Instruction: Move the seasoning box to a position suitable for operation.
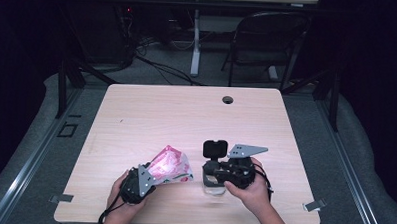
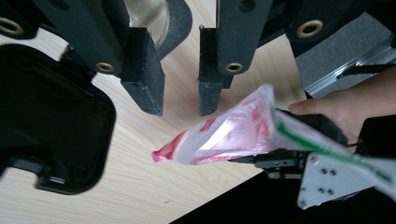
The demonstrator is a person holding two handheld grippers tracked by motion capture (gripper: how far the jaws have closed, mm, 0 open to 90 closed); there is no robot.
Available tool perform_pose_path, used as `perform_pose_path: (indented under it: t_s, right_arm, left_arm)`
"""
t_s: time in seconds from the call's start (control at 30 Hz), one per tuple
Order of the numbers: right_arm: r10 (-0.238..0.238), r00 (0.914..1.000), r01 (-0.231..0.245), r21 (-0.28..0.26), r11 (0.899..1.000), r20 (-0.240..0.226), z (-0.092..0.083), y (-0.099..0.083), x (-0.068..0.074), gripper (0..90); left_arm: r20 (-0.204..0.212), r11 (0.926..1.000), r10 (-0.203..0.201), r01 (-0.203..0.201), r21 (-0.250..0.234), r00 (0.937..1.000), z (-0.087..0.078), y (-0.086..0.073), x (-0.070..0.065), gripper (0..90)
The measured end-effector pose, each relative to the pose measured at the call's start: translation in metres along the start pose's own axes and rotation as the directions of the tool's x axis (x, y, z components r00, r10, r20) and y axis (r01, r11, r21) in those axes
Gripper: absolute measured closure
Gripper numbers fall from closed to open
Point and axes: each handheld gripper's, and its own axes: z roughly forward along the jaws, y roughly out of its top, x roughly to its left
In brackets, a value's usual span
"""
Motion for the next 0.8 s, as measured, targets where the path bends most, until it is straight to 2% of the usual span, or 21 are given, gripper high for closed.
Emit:
perform_pose_path:
  t_s: [0.07, 0.13, 0.2, 0.57, 0.8]
  right_arm:
    - [0.015, 0.9999, -0.015, -0.006, 1.000, 0.008, -0.001, -0.002, -0.003, 70.9]
    - [0.021, 0.9997, -0.021, -0.004, 1.000, 0.011, -0.001, -0.003, -0.003, 70.7]
    - [0.027, 0.9995, -0.027, -0.003, 1.000, 0.016, 0.000, -0.004, -0.004, 70.3]
    - [0.052, 0.9982, -0.052, 0.001, 0.999, 0.029, -0.002, -0.008, -0.011, 69.1]
    - [0.050, 0.9947, -0.050, 0.001, 0.999, 0.090, -0.008, -0.009, -0.016, 66.8]
  left_arm:
    - [-0.007, 0.9997, 0.023, -0.023, 0.000, 0.9997, -0.001, 0.000, -0.002, 56.6]
    - [-0.007, 0.9997, 0.026, -0.026, -0.001, 0.9996, -0.001, 0.000, -0.003, 56.5]
    - [-0.008, 0.9990, 0.045, -0.045, 0.007, 0.9990, -0.001, 0.000, -0.005, 56.6]
    - [-0.012, 0.9989, 0.045, -0.045, 0.017, 0.9989, 0.002, -0.002, -0.004, 56.6]
    - [-0.013, 0.9986, 0.047, -0.047, 0.024, 0.9988, 0.003, -0.002, -0.001, 56.6]
